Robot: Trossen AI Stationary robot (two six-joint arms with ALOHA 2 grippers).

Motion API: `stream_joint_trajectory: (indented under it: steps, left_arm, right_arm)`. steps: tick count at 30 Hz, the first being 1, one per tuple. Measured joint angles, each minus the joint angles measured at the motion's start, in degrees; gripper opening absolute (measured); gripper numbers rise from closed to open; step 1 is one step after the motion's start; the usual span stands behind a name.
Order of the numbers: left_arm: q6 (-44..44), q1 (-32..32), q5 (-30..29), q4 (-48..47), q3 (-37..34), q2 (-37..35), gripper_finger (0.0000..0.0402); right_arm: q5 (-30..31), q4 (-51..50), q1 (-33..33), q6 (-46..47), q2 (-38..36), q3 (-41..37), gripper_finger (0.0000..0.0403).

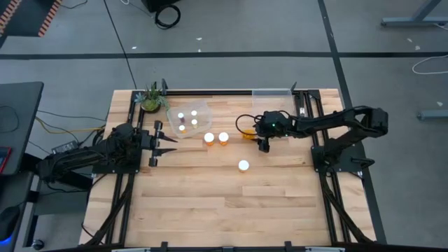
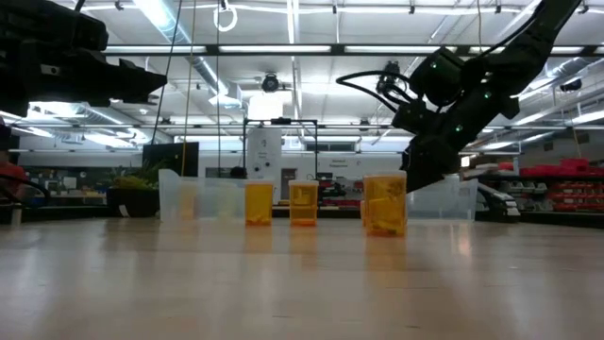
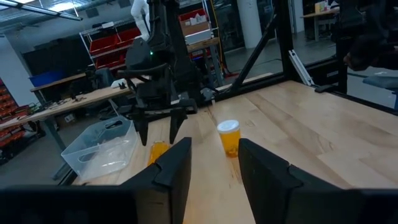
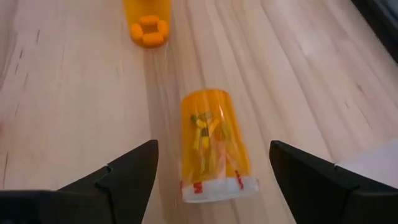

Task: Pick and place medicine bottles into bin by pill shape (circle, oval)
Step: Put the orange large pill bottle into the right transparent bin

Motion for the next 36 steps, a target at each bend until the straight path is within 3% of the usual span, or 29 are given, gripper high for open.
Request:
stream_joint_trajectory:
  steps: [9, 19, 36]
  left_arm:
    - [-0.02, 0.0, -0.02, 0.02, 0.0, 0.0, 0.0144]
    - [-0.02, -0.01, 0.0, 0.02, -0.01, 0.01, 0.0143]
    - [-0.02, 0.0, -0.02, 0.01, 0.0, 0.0, 0.0151]
  right_arm:
    - [-0.47, 0.16, 0.02, -0.02, 0.45, -0.03, 0.0316]
    - [-1.01, 18.74, -0.88, 0.8, 0.4, -9.13, 0.0316]
    - [-7.12, 27.87, -4.09, 1.24, 0.4, -13.18, 0.0316]
